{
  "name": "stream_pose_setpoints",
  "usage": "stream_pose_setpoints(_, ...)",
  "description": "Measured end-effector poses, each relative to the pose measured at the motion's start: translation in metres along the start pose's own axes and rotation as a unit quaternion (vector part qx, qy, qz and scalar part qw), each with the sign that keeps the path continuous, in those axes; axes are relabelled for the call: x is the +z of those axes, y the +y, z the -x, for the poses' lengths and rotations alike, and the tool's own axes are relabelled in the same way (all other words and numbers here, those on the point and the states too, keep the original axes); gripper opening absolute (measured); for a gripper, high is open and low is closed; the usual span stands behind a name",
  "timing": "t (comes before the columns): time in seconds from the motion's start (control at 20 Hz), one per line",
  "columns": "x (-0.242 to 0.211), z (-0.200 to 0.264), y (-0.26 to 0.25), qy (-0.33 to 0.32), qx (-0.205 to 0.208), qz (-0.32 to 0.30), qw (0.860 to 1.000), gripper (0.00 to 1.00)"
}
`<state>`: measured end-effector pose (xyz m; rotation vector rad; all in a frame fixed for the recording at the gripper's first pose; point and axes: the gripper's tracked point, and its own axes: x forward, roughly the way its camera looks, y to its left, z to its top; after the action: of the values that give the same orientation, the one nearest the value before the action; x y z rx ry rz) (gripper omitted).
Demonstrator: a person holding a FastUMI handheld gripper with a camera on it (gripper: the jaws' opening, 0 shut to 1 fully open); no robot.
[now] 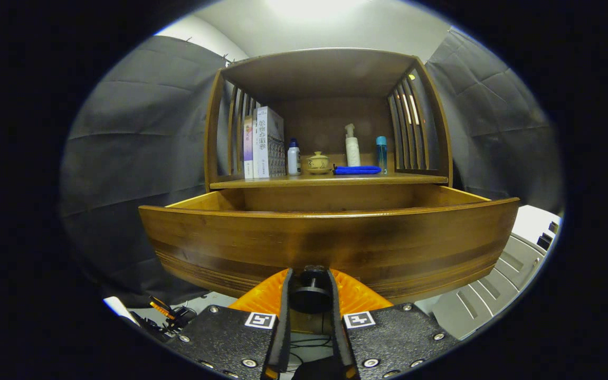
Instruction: Pull open the drawer, take out the items inside it, and place them on the countertop above the cabinet.
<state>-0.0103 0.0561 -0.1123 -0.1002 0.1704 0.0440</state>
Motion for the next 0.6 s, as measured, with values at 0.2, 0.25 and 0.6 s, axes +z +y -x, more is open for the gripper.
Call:
stream_pose_setpoints(0.2, -0.002, 0.002, 0.003, -0.002, 0.006, 0.012, 1.000, 0.37)
stream_pose_setpoints(0.25, -0.003, 0.003, 0.004, 0.000, 0.008, 0.016, 1.000, 0.41)
stream_pose_setpoints(0.6, 0.044, 0.019, 0.013, -0.063, 0.032, 0.036, 0.997, 0.94)
